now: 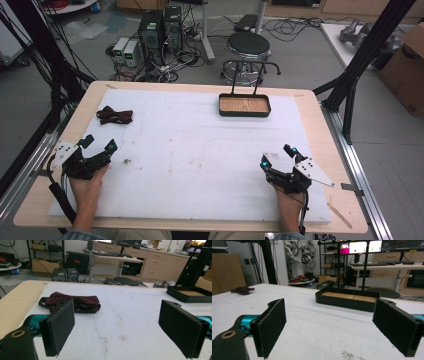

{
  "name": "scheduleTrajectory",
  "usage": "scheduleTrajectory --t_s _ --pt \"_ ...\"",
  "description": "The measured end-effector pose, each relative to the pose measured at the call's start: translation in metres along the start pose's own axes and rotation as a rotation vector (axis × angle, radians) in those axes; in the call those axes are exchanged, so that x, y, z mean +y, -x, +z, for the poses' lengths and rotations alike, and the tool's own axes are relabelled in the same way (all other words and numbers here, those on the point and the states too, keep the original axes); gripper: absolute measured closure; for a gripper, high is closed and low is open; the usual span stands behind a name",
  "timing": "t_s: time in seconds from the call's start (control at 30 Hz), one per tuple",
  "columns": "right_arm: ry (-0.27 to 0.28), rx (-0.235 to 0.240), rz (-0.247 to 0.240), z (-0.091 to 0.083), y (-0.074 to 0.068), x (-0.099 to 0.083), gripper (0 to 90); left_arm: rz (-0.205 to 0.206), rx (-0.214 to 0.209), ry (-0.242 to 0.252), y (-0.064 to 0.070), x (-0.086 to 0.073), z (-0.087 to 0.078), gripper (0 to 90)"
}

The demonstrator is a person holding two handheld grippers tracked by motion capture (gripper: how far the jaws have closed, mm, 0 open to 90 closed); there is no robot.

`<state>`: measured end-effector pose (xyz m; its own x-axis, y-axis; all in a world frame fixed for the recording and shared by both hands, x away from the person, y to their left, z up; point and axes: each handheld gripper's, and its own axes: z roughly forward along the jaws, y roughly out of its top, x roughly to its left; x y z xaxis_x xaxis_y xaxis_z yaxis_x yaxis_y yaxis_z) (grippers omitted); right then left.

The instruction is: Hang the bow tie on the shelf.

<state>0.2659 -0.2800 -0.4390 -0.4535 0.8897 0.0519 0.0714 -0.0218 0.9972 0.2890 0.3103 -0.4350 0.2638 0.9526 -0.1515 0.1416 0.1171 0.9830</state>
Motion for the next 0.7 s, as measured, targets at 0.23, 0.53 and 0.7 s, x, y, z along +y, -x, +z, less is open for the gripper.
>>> scheduleTrajectory --t_s 0.23,0.53,0.7 --pt "0.001 0.002 -0.001 0.0006 0.0 -0.0001 10.9 -0.004 0.002 0.007 -0.0008 0.0005 -0.0018 14.0" --pt "-0.007 -0.003 0.001 0.0009 0.0001 -0.0004 10.9 0.013 -0.003 -0.011 0.0005 -0.0005 -0.0001 15.4" --pt "-0.01 -0.003 0.001 0.0009 -0.0002 -0.0004 10.9 0.02 -0.002 -0.003 0.0004 0.0001 -0.0013 16.8"
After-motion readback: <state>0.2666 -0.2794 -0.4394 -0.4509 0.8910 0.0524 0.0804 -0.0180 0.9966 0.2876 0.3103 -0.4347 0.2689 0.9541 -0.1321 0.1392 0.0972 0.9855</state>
